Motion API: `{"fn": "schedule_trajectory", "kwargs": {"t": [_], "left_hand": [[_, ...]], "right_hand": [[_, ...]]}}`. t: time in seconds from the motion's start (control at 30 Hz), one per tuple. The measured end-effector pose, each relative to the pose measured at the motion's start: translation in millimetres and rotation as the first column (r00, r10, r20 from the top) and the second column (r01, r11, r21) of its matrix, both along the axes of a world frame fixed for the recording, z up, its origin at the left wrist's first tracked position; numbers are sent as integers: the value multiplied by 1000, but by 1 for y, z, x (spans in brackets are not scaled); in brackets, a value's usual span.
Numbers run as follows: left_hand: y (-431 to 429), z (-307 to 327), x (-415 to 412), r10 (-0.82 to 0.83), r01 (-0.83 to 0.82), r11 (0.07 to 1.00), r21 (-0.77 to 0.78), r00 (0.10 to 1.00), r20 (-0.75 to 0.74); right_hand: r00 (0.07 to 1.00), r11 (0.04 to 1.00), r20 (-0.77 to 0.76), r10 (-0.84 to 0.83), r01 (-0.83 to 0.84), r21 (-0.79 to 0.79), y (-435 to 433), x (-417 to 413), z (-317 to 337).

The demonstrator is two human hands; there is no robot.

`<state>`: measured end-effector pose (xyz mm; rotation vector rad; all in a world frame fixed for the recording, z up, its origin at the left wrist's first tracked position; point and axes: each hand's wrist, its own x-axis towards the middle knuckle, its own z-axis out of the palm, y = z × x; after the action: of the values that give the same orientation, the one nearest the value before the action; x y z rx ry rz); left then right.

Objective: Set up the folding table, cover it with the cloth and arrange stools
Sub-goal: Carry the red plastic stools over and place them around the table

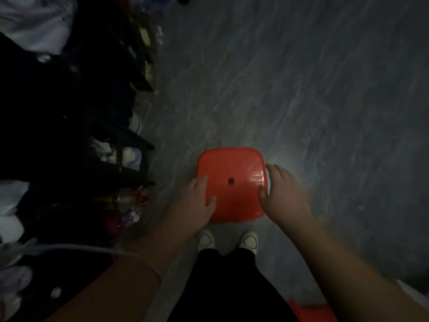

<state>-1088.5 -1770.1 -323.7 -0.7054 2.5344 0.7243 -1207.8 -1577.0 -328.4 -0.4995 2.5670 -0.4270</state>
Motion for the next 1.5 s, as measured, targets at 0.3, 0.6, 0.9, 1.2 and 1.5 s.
{"fn": "schedule_trajectory", "kwargs": {"t": [0.3, 0.6, 0.9, 1.2, 1.5], "left_hand": [[-25, -226, -36, 392, -390, 913, 121, 920, 10], [-18, -260, -41, 436, -437, 899, 38, 900, 10], [-38, -109, -56, 347, -338, 933, 127, 936, -53], [-57, 154, -58, 212, -180, 970, 161, 955, -205], [-55, 297, -23, 106, -76, 993, 91, 910, -401]], "right_hand": [[956, 967, 151, -253, 257, -2, -8, -32, -225], [886, 908, 273, -375, 411, -85, -10, -25, -263], [897, 897, 180, -403, 426, -117, -19, -41, -108], [897, 867, 105, -429, 441, -232, -19, -20, 170], [888, 879, -115, -445, 409, -244, -8, 48, 306]]}}
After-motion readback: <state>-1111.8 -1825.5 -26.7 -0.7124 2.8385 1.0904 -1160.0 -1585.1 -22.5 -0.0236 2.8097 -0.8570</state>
